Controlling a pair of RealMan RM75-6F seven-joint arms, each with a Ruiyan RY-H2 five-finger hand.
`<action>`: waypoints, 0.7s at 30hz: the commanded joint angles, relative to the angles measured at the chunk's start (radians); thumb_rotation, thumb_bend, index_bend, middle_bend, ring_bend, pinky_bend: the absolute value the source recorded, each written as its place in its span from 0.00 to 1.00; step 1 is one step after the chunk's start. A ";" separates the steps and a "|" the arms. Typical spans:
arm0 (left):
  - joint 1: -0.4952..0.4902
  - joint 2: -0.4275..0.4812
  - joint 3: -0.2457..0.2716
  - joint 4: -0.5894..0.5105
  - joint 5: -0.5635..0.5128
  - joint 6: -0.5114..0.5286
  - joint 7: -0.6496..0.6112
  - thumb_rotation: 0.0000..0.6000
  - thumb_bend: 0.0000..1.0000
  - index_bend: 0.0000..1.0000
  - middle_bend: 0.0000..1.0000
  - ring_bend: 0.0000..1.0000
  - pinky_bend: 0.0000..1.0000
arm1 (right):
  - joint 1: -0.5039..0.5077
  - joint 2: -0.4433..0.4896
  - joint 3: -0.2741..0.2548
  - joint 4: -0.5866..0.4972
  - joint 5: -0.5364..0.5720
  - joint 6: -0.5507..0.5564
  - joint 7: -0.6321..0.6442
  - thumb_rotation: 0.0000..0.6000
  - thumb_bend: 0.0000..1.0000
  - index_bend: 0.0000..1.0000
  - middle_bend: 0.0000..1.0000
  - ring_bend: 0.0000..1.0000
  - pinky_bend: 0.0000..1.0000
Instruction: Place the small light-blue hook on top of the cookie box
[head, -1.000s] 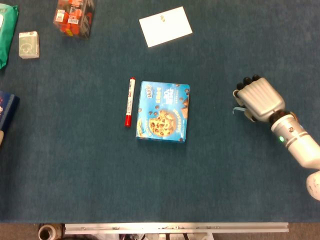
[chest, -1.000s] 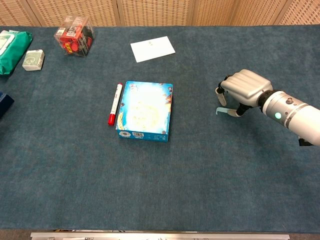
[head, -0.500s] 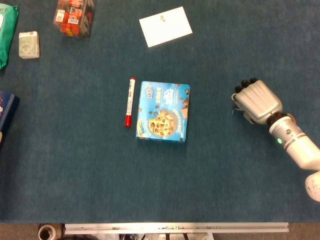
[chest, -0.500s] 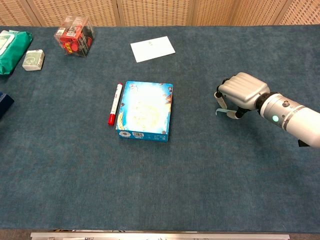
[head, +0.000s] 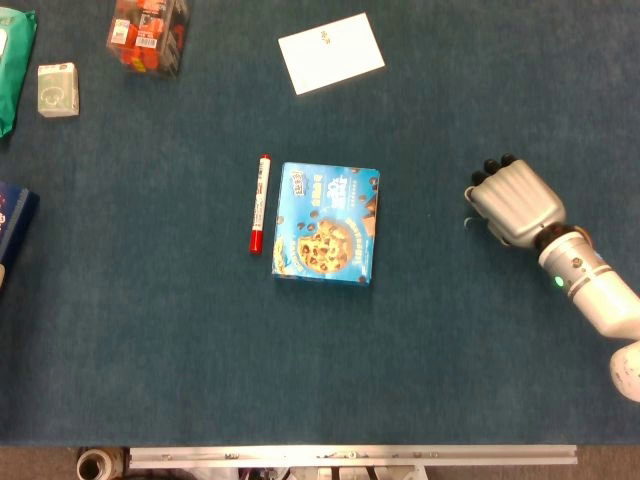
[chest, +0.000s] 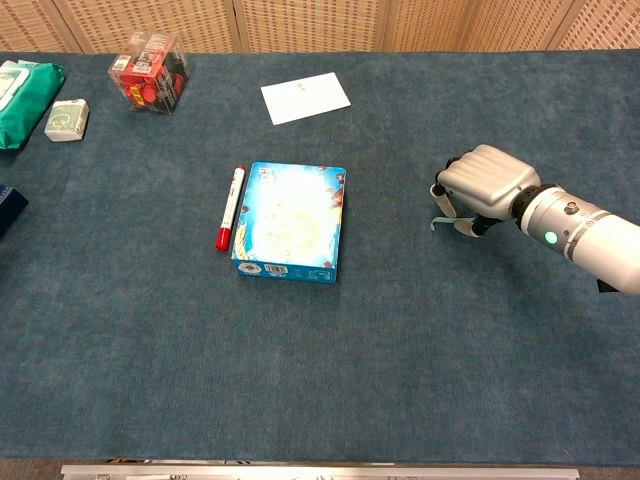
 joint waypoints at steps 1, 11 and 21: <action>0.000 0.000 0.000 0.000 0.000 0.000 -0.001 1.00 0.28 0.08 0.07 0.05 0.00 | 0.002 0.000 -0.003 0.001 0.002 -0.001 -0.006 1.00 0.31 0.59 0.40 0.27 0.31; 0.001 0.000 0.000 0.003 0.005 0.003 -0.005 1.00 0.28 0.08 0.07 0.05 0.00 | 0.005 0.009 -0.006 -0.002 0.013 0.006 -0.019 1.00 0.36 0.60 0.40 0.27 0.31; -0.004 0.007 -0.001 -0.004 0.014 0.002 0.005 1.00 0.28 0.08 0.07 0.05 0.00 | 0.027 0.135 0.036 -0.140 0.022 -0.011 0.057 1.00 0.36 0.62 0.40 0.27 0.31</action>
